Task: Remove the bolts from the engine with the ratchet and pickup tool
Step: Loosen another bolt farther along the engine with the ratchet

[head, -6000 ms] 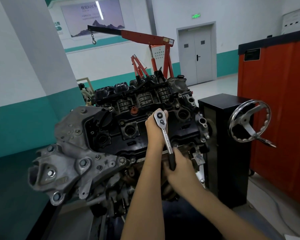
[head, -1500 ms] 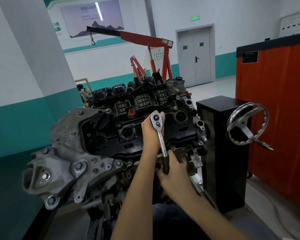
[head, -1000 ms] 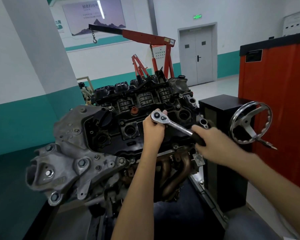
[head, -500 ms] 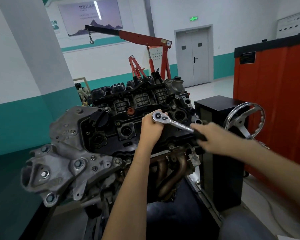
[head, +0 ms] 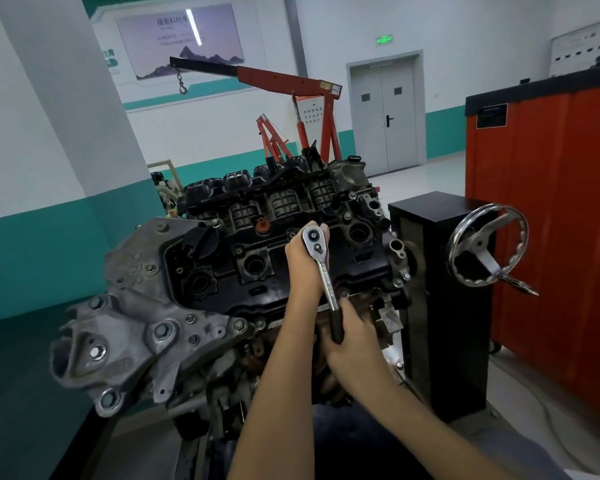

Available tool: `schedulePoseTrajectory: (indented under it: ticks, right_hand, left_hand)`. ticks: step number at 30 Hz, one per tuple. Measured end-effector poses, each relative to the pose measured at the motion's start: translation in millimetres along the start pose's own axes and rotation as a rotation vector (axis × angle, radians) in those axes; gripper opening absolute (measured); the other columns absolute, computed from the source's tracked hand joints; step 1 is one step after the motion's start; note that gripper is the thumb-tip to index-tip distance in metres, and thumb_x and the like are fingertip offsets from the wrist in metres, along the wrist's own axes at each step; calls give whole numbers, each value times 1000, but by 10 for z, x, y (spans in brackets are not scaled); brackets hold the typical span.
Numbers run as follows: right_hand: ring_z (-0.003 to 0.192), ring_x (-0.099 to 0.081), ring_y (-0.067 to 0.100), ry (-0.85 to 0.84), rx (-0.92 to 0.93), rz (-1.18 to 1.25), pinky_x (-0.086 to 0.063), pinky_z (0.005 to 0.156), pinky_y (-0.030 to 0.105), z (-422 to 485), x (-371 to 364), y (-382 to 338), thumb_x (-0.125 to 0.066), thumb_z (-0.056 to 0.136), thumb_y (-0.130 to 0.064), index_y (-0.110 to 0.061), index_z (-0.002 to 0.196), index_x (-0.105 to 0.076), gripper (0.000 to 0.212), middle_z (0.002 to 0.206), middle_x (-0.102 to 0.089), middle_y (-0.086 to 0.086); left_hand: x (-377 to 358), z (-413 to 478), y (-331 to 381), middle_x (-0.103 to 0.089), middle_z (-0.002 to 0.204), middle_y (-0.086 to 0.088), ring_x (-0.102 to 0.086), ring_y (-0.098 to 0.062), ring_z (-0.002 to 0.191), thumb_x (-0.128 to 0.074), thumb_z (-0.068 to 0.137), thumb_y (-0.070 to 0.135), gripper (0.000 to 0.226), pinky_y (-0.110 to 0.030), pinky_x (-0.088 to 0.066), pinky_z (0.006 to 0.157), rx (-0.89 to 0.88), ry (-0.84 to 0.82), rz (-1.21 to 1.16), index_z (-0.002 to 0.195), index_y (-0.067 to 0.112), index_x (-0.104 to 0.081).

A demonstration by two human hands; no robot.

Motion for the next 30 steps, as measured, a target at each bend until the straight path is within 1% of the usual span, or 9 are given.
schedulePoseTrajectory:
  ticks: [2, 6, 10, 12, 15, 18, 22, 27, 30]
  right_hand:
    - [48, -46, 8, -29, 22, -58, -37, 44, 16, 48, 85, -17, -54, 81, -1, -17, 95, -48, 23, 63, -51, 6]
    - [58, -55, 26, -159, 148, -372, -44, 53, 28, 272, 624, -122, -56, 78, 0, -29, 83, -45, 32, 65, -55, 8]
    - [57, -51, 10, -255, 296, -905, -38, 53, 22, 768, 1079, -380, -59, 85, -10, -23, 96, -50, 20, 64, -47, -12]
    - [59, -44, 13, -196, 416, -1079, -31, 56, 25, 875, 1107, -588, -57, 86, -18, -28, 94, -44, 18, 61, -37, -15]
    - [57, -47, 16, -101, 355, -988, -32, 50, 24, 695, 1012, -461, -57, 83, -17, -30, 92, -42, 22, 62, -41, -11]
    - [56, -56, 17, -92, 149, -475, -45, 49, 31, 271, 621, -106, -57, 79, -10, -30, 83, -36, 29, 63, -51, -1]
    - [57, -54, 1, 52, 31, -77, -39, 44, 15, 20, 38, -15, -53, 80, -3, -23, 94, -48, 25, 63, -51, -2]
    - [56, -50, 11, -46, 66, -212, -37, 48, 17, 103, 131, -19, -54, 80, -5, -22, 100, -46, 27, 69, -52, 2]
    - [63, -56, 28, -179, 144, -405, -44, 55, 30, 277, 559, -98, -55, 76, -2, -28, 88, -46, 30, 68, -56, 6]
  left_hand:
    - [-32, 30, 30, -24, 49, 16, -23, -3, 49, -54, 96, 1, 47, -13, -26, 54, -32, -78, 96, 64, 19, -26]
    - [-107, 32, 116, -36, 47, 15, -30, -1, 52, -56, 94, 6, 57, -21, -28, 57, -129, -199, 286, 46, 34, -40]
    - [-116, 54, 174, -48, 48, 16, -37, -1, 54, -49, 88, -5, 58, -27, -33, 61, -145, -213, 313, 46, 34, -53]
    - [-65, 74, 149, -41, 46, 13, -32, -5, 54, -49, 89, -6, 56, -29, -28, 60, -123, -177, 266, 45, 28, -42]
    - [-6, 44, 98, -28, 54, 11, -24, -8, 56, -51, 95, 0, 48, -24, -25, 57, -85, -129, 179, 58, 20, -27]
    - [7, 13, 96, -35, 60, 7, -32, -9, 56, -51, 97, 4, 44, -19, -31, 56, -99, -50, 151, 61, 21, -34]
    - [26, 15, 21, -26, 58, 5, -26, -2, 47, -51, 97, -2, 47, -12, -31, 54, -8, 11, 38, 62, 20, -28]
    - [-9, 51, 55, -29, 62, 9, -28, -6, 57, -55, 96, 7, 46, -24, -26, 57, -29, -71, 187, 61, 25, -31]
    - [-58, 48, 103, -33, 54, 14, -28, -3, 56, -57, 94, 7, 56, -21, -26, 56, -90, -117, 260, 51, 36, -34]
Point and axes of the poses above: each hand's wrist, its own z-axis towards the middle knuckle, its own x-axis out of the back of the hand, y = z × x, the point moved 10 cm from there along z, towards the middle knuckle
